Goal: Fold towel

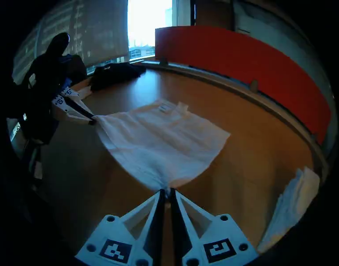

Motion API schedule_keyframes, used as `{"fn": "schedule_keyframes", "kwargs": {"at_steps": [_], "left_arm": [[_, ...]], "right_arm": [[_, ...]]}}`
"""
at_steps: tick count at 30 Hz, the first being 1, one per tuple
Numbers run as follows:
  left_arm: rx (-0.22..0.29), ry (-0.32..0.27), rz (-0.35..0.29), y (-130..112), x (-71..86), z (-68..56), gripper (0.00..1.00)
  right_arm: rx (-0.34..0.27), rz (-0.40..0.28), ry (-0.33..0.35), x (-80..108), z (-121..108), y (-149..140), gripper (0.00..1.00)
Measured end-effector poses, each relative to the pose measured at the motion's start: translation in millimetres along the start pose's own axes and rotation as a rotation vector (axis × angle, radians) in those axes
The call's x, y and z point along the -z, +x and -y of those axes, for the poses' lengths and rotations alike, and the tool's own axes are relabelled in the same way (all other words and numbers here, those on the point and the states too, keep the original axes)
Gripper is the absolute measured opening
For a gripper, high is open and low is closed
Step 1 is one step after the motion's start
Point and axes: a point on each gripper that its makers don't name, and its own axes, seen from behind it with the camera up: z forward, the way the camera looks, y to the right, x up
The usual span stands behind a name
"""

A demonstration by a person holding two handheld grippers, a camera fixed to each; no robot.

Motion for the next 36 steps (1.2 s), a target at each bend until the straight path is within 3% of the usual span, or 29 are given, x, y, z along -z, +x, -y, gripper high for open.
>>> {"fn": "schedule_keyframes", "kwargs": {"at_steps": [15, 36], "left_arm": [[0.028, -0.005, -0.032, 27, 39.7, -10.3, 0.13], [0.050, -0.027, -0.042, 43, 79.3, -25.6, 0.13]], "right_arm": [[-0.003, -0.064, -0.025, 32.2, -5, 41, 0.09], [0.022, -0.110, -0.044, 70.0, -4, 65, 0.09]]}}
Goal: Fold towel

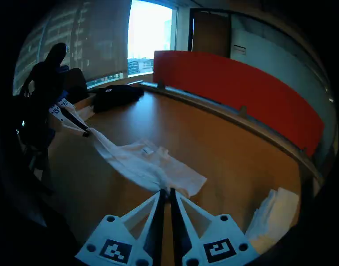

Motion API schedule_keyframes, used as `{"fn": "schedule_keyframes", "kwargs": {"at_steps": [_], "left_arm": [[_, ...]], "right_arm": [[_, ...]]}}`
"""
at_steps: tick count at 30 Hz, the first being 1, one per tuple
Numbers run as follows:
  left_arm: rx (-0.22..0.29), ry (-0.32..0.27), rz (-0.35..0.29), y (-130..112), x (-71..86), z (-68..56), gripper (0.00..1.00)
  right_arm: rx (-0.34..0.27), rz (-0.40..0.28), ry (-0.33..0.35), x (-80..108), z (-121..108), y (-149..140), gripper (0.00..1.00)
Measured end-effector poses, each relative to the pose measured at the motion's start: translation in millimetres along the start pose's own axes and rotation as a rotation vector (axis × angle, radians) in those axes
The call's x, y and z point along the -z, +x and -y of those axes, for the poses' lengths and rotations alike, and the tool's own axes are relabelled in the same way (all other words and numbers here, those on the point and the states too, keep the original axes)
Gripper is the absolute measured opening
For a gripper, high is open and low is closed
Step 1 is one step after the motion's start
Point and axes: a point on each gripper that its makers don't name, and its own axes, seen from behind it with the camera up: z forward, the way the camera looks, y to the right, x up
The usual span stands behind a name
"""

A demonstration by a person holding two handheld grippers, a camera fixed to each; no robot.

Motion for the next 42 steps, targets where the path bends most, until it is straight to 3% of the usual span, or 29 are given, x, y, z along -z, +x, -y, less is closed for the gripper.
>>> {"fn": "schedule_keyframes", "kwargs": {"at_steps": [9, 42], "left_arm": [[0.004, -0.006, 0.009, -5, 9.5, -9.0, 0.13], [0.011, -0.002, 0.011, 0, 12.5, -5.4, 0.13]], "right_arm": [[-0.001, -0.003, 0.007, 9.2, 2, 2, 0.09], [0.008, 0.005, 0.028, 15.2, 10, 3, 0.09]]}}
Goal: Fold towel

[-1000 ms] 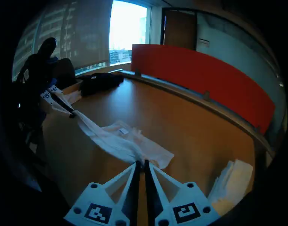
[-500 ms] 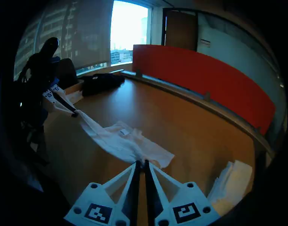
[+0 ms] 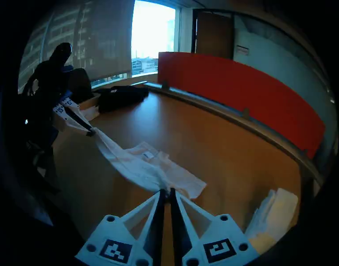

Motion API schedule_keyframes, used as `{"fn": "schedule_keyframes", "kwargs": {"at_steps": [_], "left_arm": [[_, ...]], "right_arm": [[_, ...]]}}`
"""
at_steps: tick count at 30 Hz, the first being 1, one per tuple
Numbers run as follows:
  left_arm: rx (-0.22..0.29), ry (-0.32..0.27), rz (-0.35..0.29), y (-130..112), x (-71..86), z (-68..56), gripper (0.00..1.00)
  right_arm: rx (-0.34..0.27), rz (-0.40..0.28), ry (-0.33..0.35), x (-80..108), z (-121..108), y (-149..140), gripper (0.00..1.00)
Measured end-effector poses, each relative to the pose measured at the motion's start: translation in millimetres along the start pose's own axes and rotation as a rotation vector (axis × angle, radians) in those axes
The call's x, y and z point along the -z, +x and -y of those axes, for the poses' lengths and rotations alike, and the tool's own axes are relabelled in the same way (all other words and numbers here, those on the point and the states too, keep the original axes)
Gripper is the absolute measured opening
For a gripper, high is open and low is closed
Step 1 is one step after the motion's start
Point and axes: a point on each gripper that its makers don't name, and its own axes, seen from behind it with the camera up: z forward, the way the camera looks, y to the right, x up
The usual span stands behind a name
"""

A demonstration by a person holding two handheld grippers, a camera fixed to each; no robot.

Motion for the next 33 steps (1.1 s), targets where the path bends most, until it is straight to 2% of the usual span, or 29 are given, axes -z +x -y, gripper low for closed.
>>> {"fn": "schedule_keyframes", "kwargs": {"at_steps": [6, 11, 27, 33], "left_arm": [[0.003, 0.002, 0.007, 1, -2.6, 2.8, 0.13], [0.003, -0.001, 0.024, 3, -11.2, 5.4, 0.13], [0.023, 0.026, 0.071, 7, -61.4, 29.5, 0.13], [0.030, 0.024, 0.088, 4, -74.5, 33.2, 0.13]], "right_arm": [[0.006, 0.005, 0.001, -5.5, -1, 1, 0.09], [0.012, 0.025, -0.002, -13.9, -7, -2, 0.09], [-0.009, 0.078, -0.014, -55.4, -30, -18, 0.09], [-0.018, 0.094, -0.010, -64.3, -34, -22, 0.09]]}}
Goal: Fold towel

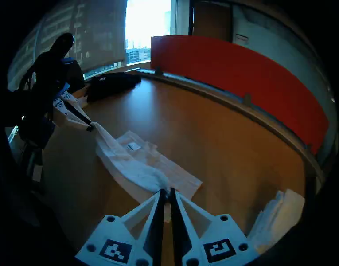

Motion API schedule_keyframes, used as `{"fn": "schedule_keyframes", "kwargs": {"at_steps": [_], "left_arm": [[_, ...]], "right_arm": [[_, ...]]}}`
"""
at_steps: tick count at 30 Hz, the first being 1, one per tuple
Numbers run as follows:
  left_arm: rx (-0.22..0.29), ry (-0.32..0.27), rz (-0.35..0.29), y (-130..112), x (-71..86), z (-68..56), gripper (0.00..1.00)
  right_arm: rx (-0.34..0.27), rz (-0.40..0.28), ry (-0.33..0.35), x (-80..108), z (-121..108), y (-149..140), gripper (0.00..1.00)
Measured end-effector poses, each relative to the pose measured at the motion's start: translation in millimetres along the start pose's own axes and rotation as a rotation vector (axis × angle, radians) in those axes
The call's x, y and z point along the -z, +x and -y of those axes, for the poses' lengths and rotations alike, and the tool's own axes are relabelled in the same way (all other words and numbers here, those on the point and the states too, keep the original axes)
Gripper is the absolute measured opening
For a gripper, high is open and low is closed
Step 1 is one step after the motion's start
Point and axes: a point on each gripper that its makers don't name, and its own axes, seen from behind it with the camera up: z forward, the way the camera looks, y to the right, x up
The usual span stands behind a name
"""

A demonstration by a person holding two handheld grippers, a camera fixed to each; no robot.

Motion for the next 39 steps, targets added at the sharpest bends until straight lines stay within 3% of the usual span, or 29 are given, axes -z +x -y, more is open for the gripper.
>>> {"fn": "schedule_keyframes", "kwargs": {"at_steps": [11, 25, 35, 39], "left_arm": [[0.014, 0.006, 0.031, -6, -26.1, 8.7, 0.13], [-0.005, 0.015, 0.065, -22, -62.9, 15.9, 0.14], [0.000, 0.042, 0.053, -17, -76.7, 28.3, 0.28], [-0.012, 0.060, 0.047, -13, -81.5, 35.2, 0.29]], "right_arm": [[-0.014, 0.038, 0.009, -21.8, -9, -13, 0.09], [-0.062, 0.082, 0.004, -49.6, -18, -39, 0.09], [-0.070, 0.087, -0.028, -62.8, -30, -45, 0.14], [-0.061, 0.090, -0.039, -68.0, -36, -45, 0.17]]}}
